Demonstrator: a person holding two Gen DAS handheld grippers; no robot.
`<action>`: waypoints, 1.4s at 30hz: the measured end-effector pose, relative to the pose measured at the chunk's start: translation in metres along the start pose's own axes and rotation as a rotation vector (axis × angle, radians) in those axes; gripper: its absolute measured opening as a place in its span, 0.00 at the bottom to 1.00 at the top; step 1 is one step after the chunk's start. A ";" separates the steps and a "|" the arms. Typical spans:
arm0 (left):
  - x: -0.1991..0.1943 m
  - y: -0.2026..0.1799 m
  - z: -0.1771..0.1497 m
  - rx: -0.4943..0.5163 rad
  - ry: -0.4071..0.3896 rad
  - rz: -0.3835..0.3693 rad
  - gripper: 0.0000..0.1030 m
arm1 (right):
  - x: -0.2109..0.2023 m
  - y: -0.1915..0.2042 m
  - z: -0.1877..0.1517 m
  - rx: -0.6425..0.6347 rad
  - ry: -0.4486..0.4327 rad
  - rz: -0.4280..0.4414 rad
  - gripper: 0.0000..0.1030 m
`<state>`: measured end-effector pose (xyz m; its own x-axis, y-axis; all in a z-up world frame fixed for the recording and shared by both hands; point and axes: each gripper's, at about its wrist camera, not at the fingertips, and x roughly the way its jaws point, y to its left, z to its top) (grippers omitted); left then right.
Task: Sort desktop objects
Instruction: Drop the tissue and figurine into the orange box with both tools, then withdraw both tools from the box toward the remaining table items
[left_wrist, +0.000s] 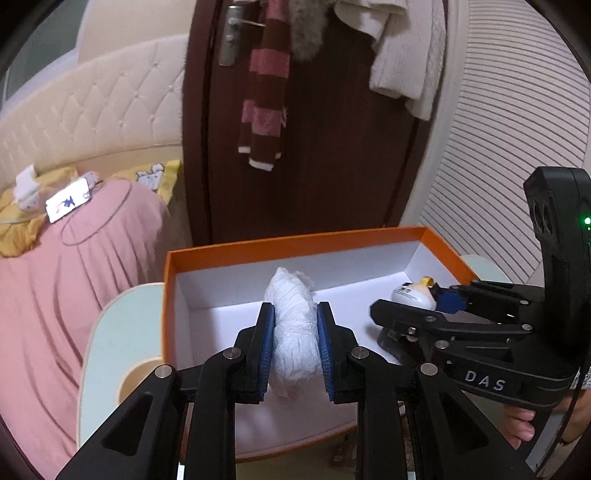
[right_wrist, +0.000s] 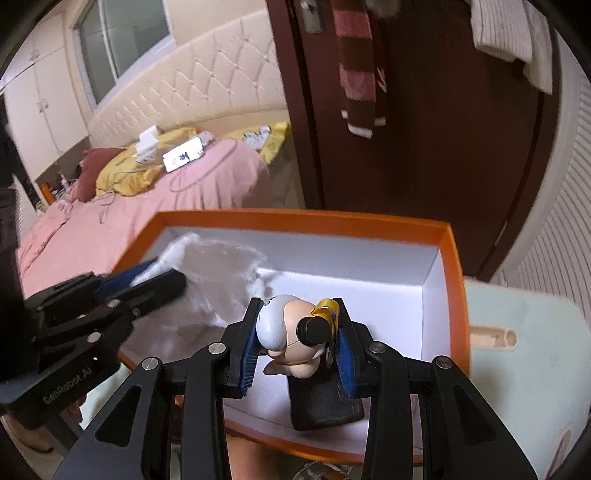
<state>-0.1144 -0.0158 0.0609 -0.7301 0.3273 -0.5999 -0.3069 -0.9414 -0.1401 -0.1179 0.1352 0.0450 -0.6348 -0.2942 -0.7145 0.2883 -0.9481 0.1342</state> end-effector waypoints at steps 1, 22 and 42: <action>0.001 0.000 0.000 -0.003 0.002 -0.007 0.20 | 0.001 0.000 0.000 0.000 0.001 -0.003 0.36; 0.002 -0.002 0.001 0.004 0.023 -0.008 0.22 | 0.003 -0.001 -0.001 0.005 -0.004 0.007 0.36; -0.056 0.006 0.000 -0.059 -0.095 0.016 0.79 | -0.045 0.005 0.001 0.011 -0.152 -0.076 0.77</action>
<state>-0.0752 -0.0397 0.0939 -0.7899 0.3158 -0.5257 -0.2602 -0.9488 -0.1790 -0.0884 0.1438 0.0787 -0.7559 -0.2355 -0.6109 0.2279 -0.9694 0.0918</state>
